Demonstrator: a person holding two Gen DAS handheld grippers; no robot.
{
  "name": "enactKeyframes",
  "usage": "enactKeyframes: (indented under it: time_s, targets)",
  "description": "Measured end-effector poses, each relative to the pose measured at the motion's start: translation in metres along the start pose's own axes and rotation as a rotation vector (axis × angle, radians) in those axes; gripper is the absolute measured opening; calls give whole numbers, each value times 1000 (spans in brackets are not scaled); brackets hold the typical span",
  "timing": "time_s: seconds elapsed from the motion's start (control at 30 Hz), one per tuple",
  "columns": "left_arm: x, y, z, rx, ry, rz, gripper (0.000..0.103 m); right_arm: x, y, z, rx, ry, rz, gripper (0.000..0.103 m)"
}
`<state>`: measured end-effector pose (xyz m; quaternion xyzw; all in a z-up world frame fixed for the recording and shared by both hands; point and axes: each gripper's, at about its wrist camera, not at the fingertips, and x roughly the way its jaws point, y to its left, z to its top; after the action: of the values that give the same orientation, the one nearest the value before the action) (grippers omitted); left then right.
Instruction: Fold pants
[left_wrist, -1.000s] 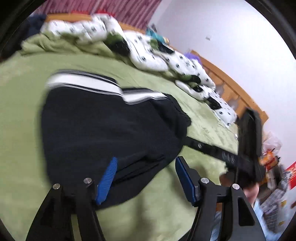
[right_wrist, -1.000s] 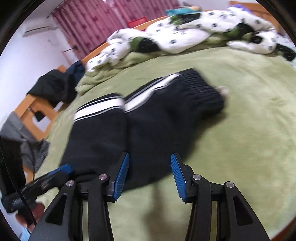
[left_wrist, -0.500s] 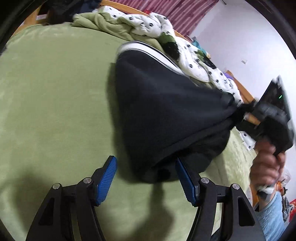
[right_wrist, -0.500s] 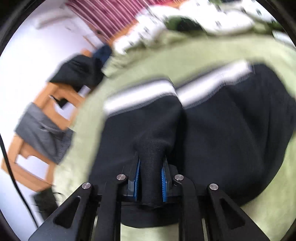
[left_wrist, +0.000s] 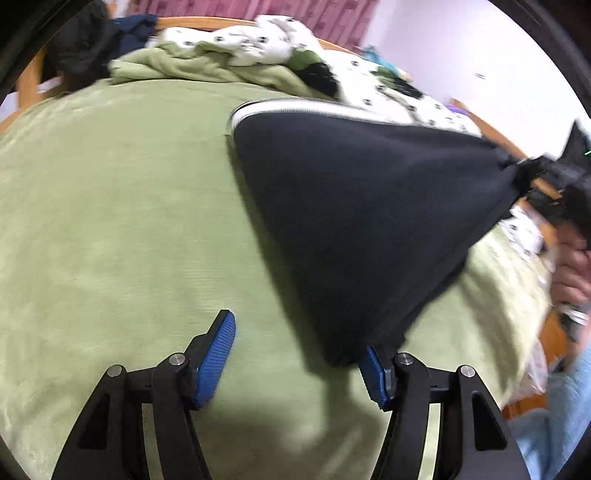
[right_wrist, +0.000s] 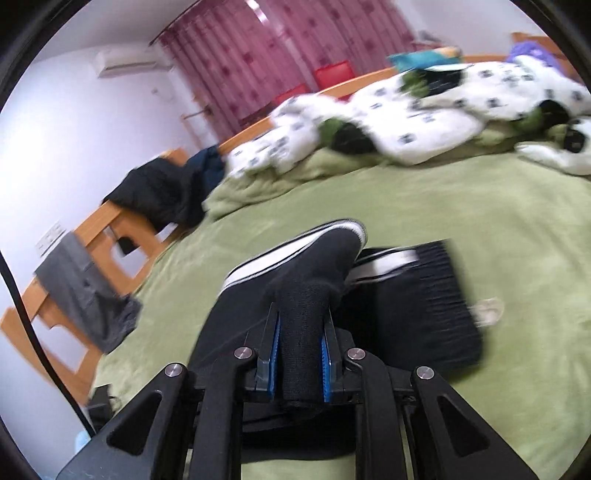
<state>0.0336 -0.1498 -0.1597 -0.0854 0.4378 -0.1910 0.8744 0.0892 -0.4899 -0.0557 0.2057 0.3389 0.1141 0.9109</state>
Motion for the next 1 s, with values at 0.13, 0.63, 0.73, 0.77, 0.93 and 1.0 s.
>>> enactKeyframes:
  time_s: [0.13, 0.63, 0.73, 0.77, 0.93, 1.0]
  targets:
    - [1, -24, 1, 92, 33, -64, 61, 25, -63, -26, 63, 106, -172, 17]
    - [9, -23, -9, 87, 0, 143, 15, 31, -67, -53, 73, 179, -176, 18]
    - [0, -16, -3, 26, 43, 59, 17, 29, -55, -54, -27, 171, -224, 20]
    - [-6, -14, -2, 18, 53, 42, 17, 27, -55, -53, -31, 174, -221, 22]
    - [-41, -8, -6, 53, 14, 12, 46, 22, -52, -29, -47, 122, -233, 33]
    - [-50, -3, 2, 44, -18, 2, 59, 32, -49, -13, -38, 111, -233, 47]
